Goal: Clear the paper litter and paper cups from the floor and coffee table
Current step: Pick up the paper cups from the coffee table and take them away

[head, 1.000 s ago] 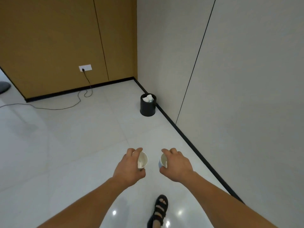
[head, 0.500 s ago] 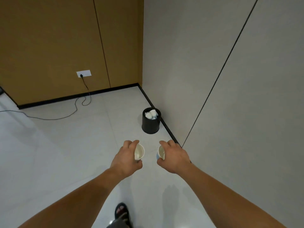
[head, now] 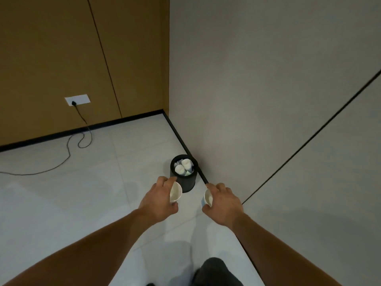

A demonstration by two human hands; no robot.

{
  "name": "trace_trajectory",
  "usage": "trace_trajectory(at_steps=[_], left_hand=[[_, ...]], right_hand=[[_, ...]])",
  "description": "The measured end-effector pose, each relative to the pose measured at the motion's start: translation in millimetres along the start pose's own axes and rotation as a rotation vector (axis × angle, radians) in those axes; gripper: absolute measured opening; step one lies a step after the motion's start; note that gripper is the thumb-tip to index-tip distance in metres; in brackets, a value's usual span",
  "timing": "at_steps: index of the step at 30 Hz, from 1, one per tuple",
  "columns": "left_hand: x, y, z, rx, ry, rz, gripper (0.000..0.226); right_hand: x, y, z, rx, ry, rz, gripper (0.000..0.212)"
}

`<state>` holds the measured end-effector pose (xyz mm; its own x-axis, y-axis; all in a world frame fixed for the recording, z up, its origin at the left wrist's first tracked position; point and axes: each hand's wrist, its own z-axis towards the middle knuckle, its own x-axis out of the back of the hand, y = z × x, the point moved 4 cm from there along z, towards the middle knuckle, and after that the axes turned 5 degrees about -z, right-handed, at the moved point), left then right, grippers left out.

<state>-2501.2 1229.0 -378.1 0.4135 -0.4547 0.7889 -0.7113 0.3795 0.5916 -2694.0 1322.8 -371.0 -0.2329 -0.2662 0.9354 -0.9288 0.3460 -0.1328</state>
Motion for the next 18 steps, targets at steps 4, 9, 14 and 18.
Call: trace_trajectory(at_steps=[4, 9, 14, 18], left_hand=[[-10.3, -2.1, 92.3, 0.022, -0.024, -0.027, 0.081], [-14.8, -7.6, 183.9, 0.157, 0.033, -0.088, 0.075], [-25.6, -34.5, 247.6, 0.294, 0.047, -0.165, 0.08], [-49.5, -71.2, 293.9, 0.41, 0.006, -0.257, 0.087]], right_hand=[[8.6, 28.7, 88.6, 0.014, -0.052, -0.014, 0.074], [26.4, 46.9, 195.2, 0.088, -0.104, -0.02, 0.076], [35.0, 43.4, 291.5, 0.189, -0.158, -0.058, 0.074], [17.9, 35.5, 358.8, 0.223, -0.227, -0.067, 0.074]])
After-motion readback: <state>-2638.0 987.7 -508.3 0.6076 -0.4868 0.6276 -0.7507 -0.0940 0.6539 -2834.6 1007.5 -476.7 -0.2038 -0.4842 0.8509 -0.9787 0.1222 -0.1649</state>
